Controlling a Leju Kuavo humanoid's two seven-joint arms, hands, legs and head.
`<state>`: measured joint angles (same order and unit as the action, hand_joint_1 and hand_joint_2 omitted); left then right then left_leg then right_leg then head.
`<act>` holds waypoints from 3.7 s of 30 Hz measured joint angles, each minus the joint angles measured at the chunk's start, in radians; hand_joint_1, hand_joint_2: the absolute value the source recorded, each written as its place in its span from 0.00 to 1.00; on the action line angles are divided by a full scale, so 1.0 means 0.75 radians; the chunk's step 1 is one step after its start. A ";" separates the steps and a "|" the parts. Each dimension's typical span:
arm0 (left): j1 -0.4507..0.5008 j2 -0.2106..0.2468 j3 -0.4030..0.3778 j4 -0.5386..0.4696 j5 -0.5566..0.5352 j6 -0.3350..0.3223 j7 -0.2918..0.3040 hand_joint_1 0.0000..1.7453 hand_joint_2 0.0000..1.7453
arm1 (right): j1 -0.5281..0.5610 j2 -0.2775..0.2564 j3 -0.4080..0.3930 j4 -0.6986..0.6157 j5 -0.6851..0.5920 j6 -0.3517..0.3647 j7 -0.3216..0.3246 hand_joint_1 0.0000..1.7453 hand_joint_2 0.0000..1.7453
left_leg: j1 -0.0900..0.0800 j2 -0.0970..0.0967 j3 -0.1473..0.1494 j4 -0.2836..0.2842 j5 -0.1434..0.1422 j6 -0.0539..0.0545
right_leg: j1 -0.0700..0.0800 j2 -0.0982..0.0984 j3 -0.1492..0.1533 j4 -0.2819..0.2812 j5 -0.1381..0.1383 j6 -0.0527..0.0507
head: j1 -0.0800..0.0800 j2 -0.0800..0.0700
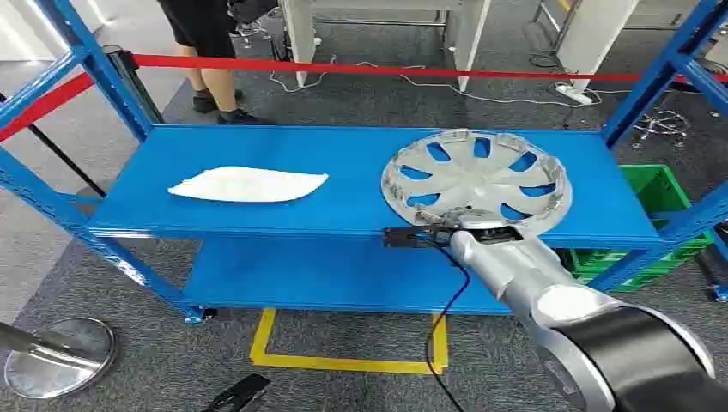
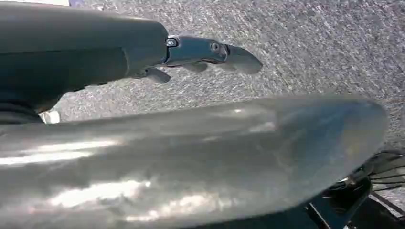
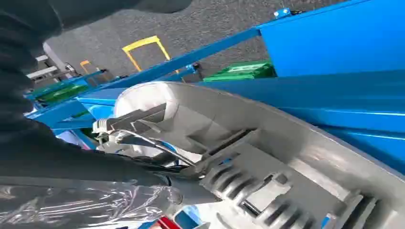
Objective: Take the parts from the cabinet and place them on the table.
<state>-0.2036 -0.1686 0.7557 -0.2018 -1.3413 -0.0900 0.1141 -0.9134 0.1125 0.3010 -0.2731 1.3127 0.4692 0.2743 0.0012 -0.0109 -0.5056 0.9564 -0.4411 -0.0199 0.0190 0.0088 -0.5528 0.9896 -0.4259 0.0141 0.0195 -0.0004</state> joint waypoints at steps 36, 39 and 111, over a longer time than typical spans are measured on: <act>0.044 0.019 0.067 0.000 0.085 0.073 -0.106 0.00 1.00 | 0.073 0.077 0.012 -0.002 0.050 -0.612 -0.376 1.00 1.00 | -0.001 0.006 -0.026 0.000 0.001 0.003 | -0.003 0.006 -0.016 -0.002 0.007 0.008 | 0.000 0.000; 0.048 0.023 0.078 0.000 0.091 0.074 -0.121 0.00 1.00 | 0.073 0.102 0.014 -0.002 0.049 -0.615 -0.384 1.00 1.00 | -0.001 0.008 -0.029 0.000 0.001 0.002 | -0.003 0.006 -0.020 -0.002 0.007 0.008 | -0.001 0.000; 0.128 0.035 0.273 0.000 0.182 0.222 -0.196 0.00 1.00 | 0.292 -0.062 0.419 -1.224 -0.410 -1.230 -0.499 1.00 1.00 | 0.034 0.015 -0.061 0.021 -0.001 -0.014 | -0.053 -0.007 -0.087 0.087 0.000 0.114 | 0.008 0.000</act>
<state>-0.1073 -0.1423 0.9602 -0.2018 -1.2047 0.0763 -0.0332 -0.6945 0.0664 0.6149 -1.1910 1.0052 -0.4532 -0.1003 0.0270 0.0001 -0.5512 0.9724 -0.4417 -0.0303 -0.0210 0.0038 -0.6183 1.0551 -0.4257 0.0999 0.0252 -0.0004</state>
